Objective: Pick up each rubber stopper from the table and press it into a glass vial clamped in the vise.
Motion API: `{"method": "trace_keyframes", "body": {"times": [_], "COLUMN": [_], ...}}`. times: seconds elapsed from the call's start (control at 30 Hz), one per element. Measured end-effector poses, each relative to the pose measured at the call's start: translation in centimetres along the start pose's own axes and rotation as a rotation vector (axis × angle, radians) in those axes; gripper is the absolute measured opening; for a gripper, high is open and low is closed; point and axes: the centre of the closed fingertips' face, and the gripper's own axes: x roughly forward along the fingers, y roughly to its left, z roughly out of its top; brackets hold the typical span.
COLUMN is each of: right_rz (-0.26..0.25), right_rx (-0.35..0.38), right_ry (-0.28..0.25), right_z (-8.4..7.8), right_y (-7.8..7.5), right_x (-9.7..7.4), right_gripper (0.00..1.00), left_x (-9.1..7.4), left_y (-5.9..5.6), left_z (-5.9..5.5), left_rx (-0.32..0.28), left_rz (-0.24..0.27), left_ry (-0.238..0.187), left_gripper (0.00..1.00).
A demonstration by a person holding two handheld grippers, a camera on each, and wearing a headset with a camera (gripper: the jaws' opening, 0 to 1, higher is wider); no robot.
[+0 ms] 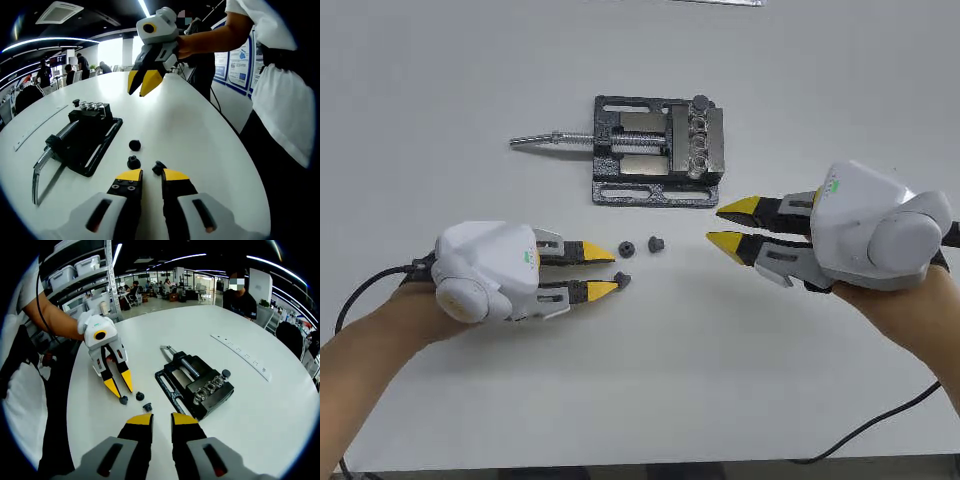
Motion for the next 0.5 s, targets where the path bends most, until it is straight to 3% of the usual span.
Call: {"method": "trace_keyframes", "body": {"times": [0.5], "right_rz": [-0.005], "right_rx": [0.007], "right_ry": [-0.001], "right_z": [-0.09], "right_y": [0.09], "right_x": [-0.11], "right_gripper": [0.13], "left_x": [0.11], "left_y": [-0.59], "left_z": [-0.13], "left_rx": [0.076], "left_rz": [-0.047], "left_ry": [0.022], "left_gripper": [0.10]}}
